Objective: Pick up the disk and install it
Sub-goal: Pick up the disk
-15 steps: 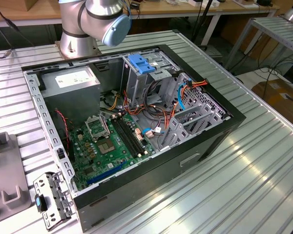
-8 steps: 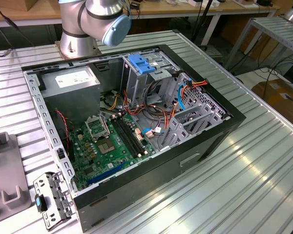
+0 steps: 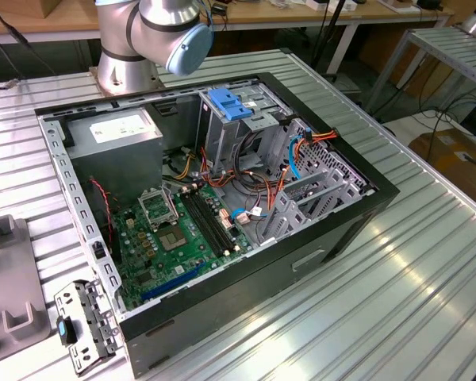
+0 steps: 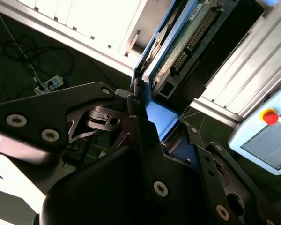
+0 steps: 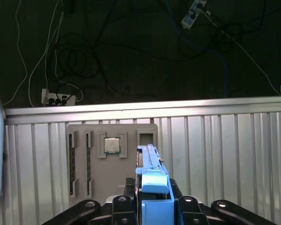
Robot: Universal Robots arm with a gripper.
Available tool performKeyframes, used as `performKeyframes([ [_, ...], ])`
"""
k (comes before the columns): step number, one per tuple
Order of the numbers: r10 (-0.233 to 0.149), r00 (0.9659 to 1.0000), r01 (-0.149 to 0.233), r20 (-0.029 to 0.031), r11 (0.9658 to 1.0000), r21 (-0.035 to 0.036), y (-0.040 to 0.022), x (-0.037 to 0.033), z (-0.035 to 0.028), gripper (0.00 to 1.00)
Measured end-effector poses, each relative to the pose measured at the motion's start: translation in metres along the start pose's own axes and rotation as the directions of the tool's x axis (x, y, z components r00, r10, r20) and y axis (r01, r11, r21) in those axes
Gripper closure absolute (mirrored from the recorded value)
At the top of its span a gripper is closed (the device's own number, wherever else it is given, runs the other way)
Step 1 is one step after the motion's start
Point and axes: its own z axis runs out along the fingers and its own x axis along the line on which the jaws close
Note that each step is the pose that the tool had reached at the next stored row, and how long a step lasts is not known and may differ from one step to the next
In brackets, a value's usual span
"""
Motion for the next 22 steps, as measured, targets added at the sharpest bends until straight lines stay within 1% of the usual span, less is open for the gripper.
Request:
performKeyframes([
  [7, 0.0, 1.0, 0.0, 0.0, 1.0, 0.0, 0.0, 0.0, -0.0057, 0.63],
  [12, 0.0, 1.0, 0.0, 0.0, 1.0, 0.0, -0.0001, 0.0, -0.011, 0.63],
  [22, 0.0, 1.0, 0.0, 0.0, 1.0, 0.0, -0.0001, 0.0, -0.0189, 0.63],
])
